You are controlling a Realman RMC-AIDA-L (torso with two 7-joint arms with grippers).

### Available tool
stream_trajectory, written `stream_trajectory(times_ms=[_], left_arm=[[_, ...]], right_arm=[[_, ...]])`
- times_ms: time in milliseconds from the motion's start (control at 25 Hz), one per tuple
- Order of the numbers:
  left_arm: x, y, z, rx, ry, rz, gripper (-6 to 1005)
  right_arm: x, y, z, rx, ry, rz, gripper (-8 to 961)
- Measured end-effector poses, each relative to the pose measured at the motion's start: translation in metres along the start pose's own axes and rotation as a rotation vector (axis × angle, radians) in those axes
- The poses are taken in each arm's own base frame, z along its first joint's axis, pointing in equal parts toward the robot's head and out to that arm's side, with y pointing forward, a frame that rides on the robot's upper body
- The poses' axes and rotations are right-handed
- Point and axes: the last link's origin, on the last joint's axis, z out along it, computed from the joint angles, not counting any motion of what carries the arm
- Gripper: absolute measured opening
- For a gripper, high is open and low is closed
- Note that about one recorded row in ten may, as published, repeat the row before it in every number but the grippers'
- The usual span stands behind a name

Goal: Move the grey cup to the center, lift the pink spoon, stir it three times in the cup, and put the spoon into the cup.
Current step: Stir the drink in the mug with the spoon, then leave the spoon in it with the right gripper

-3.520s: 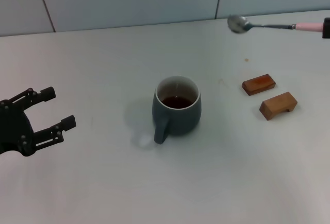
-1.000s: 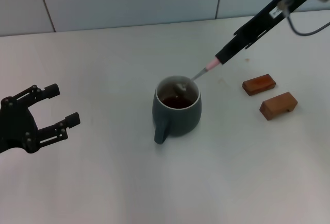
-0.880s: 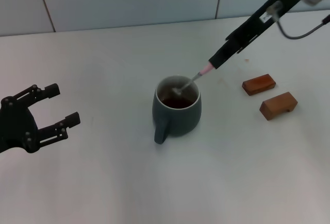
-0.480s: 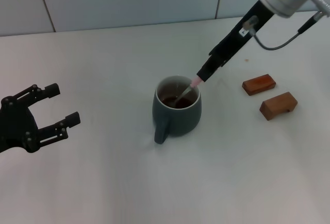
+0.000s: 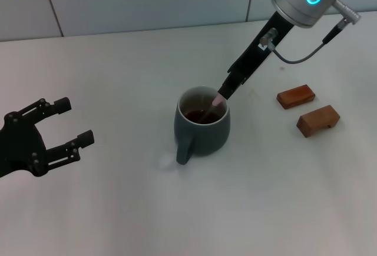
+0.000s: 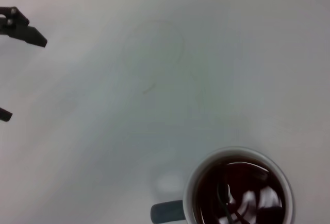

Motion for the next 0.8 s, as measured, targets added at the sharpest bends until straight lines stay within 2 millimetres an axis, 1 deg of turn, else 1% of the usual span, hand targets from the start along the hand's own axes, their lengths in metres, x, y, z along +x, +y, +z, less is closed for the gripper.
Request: stream_trajectory(times_ms=[200, 400, 600, 720, 800], left_arm=[[-0.001, 0.001, 0.0, 0.0, 0.0, 0.0, 829], [-0.001, 0.002, 0.0, 0.0, 0.001, -0.001, 829], [-0.001, 0.002, 0.0, 0.0, 0.001, -0.001, 829], [-0.002, 0.003, -0.001, -0.001, 0.002, -0.003, 829], [-0.002, 0.003, -0.002, -0.001, 0.002, -0.004, 829]], right_arm=[[-0.004, -0.003, -0.001, 0.033, -0.004, -0.007, 114], [-0.005, -0.005, -0.004, 0.078, 0.034, -0.011, 114], [-0.004, 0.005, -0.009, 0.047, 0.08, -0.03, 114], [-0.009, 0.011, -0.009, 0.029, 0.068, -0.047, 114], [-0.012, 0.011, -0.009, 0.036, 0.051, -0.051, 114]])
